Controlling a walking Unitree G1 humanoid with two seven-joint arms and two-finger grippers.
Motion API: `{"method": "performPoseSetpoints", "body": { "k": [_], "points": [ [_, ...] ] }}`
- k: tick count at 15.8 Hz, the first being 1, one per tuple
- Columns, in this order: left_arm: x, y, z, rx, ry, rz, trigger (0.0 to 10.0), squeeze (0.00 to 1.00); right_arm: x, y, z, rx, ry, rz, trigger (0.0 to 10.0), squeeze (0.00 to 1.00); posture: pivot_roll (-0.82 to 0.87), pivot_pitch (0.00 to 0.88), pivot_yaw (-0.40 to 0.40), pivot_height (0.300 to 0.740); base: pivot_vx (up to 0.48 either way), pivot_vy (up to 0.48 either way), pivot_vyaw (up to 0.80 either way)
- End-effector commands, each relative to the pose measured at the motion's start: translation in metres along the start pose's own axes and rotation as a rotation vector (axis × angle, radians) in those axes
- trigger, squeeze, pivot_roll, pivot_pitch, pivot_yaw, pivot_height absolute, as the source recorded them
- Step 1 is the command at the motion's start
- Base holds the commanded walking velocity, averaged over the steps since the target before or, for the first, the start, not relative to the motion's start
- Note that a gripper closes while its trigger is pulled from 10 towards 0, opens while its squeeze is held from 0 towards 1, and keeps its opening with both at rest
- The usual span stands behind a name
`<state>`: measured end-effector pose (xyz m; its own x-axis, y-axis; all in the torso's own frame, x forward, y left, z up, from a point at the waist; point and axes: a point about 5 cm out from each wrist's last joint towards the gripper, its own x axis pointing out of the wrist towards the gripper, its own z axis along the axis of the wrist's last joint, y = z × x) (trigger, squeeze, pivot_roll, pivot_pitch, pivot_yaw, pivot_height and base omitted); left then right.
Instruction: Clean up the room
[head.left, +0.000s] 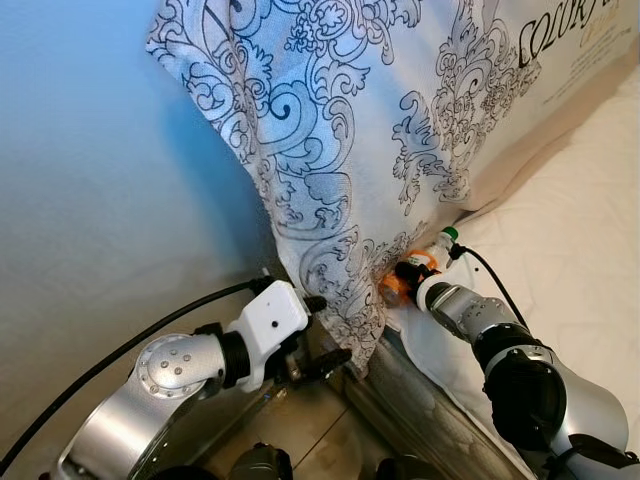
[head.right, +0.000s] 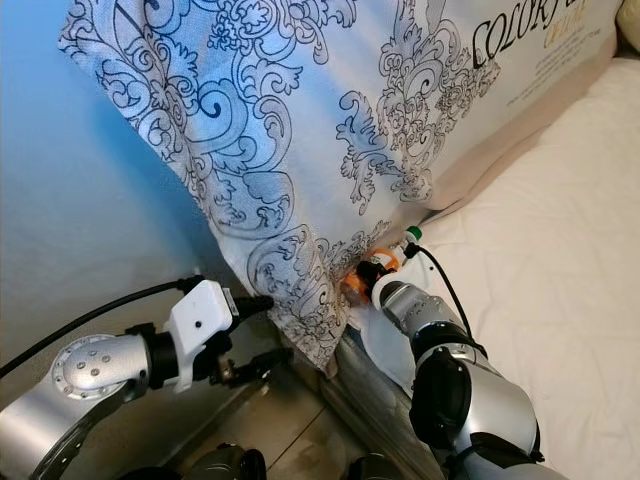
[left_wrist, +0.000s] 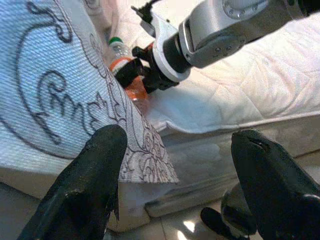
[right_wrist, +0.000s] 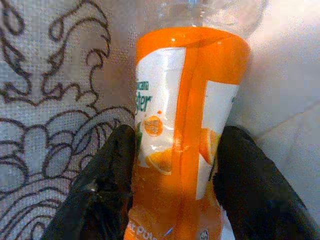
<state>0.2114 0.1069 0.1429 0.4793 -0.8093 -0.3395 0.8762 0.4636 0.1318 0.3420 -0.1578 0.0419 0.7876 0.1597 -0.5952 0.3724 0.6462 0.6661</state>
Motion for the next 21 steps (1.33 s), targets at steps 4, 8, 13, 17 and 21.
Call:
{"method": "performPoseSetpoints", "body": {
  "k": [4, 8, 13, 17, 21],
  "points": [
    [-0.002, 0.011, -0.012, -0.119, -0.066, 0.255, 10.0, 0.00, -0.008, 0.000, 0.020, 0.080, -0.096, 0.115, 0.0, 0.00, 0.07, 0.032, 0.048, 0.740, 0.000, 0.000, 0.00],
    [-0.006, 0.019, -0.021, -0.153, -0.065, 0.519, 10.0, 0.00, -0.053, 0.014, 0.040, -0.148, -0.304, 0.241, 0.0, 0.00, 0.06, 0.000, 0.035, 0.740, 0.000, 0.000, 0.00],
    [-0.012, 0.029, -0.018, -0.203, -0.103, 0.692, 10.0, 0.00, -0.111, 0.018, 0.046, -0.620, -0.682, 0.128, 10.0, 0.00, 0.06, 0.000, 0.016, 0.740, 0.000, 0.000, 0.00],
    [-0.010, 0.031, -0.012, -0.215, -0.137, 0.730, 10.0, 0.00, -0.129, 0.022, 0.016, -0.711, -0.673, 0.154, 10.0, 0.00, 0.07, 0.000, 0.012, 0.740, 0.000, 0.000, 0.00],
    [-0.010, 0.039, -0.012, -0.208, -0.132, 0.762, 10.0, 0.00, -0.130, 0.025, 0.005, -0.776, -0.657, 0.169, 10.0, 0.00, 0.07, 0.000, 0.016, 0.740, -0.377, 0.000, 0.00]
  ]
}}
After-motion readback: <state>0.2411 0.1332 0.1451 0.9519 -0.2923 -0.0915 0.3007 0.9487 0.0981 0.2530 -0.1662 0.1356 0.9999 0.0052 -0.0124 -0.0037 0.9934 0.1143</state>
